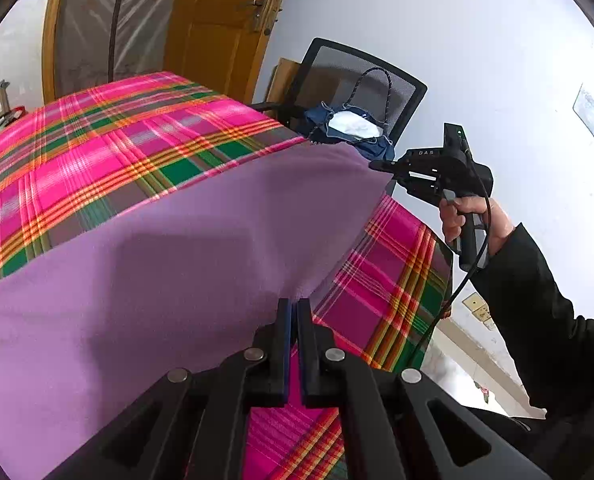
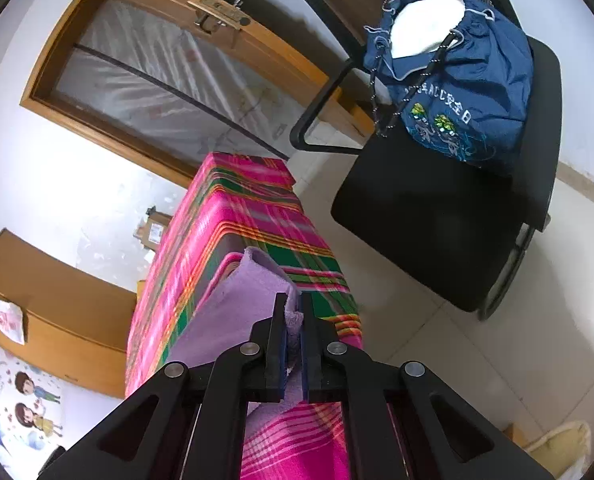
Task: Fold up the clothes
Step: 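Lay the lilac corner down with the right gripper and open it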
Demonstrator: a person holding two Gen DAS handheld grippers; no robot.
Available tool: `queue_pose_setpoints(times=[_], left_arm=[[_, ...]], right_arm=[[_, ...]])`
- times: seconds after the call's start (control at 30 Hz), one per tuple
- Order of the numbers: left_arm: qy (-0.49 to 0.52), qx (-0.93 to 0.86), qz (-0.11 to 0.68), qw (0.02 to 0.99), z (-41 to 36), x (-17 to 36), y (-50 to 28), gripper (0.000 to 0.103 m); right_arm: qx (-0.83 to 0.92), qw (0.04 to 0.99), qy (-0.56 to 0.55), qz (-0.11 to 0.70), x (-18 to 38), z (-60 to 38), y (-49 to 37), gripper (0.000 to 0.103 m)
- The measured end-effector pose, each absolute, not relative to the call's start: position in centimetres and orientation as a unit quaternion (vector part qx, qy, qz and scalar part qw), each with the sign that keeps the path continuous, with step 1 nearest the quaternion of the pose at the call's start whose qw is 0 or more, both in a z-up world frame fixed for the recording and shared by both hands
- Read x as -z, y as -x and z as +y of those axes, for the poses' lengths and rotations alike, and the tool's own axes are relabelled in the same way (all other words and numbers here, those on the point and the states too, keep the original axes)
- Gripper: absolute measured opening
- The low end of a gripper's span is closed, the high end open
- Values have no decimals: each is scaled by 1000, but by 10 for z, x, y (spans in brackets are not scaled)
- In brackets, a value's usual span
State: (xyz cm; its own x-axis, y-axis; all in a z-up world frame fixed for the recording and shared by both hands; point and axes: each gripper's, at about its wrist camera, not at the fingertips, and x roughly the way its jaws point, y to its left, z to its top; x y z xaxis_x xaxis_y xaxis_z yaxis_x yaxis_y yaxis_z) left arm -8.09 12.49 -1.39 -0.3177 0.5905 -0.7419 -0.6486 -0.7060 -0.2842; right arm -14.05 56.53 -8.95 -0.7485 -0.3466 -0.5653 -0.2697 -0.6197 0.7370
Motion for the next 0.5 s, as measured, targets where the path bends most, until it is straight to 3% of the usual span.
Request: queue_pose_setpoints(times=[0.3, 0.5], left_arm=[[467, -796, 36, 382, 128, 32, 89, 2], [448, -794, 18, 410, 119, 16, 77, 5]], right_arm=[[810, 16, -373, -451, 101, 566, 140, 6], [822, -55, -388, -414, 95, 575, 126, 26]])
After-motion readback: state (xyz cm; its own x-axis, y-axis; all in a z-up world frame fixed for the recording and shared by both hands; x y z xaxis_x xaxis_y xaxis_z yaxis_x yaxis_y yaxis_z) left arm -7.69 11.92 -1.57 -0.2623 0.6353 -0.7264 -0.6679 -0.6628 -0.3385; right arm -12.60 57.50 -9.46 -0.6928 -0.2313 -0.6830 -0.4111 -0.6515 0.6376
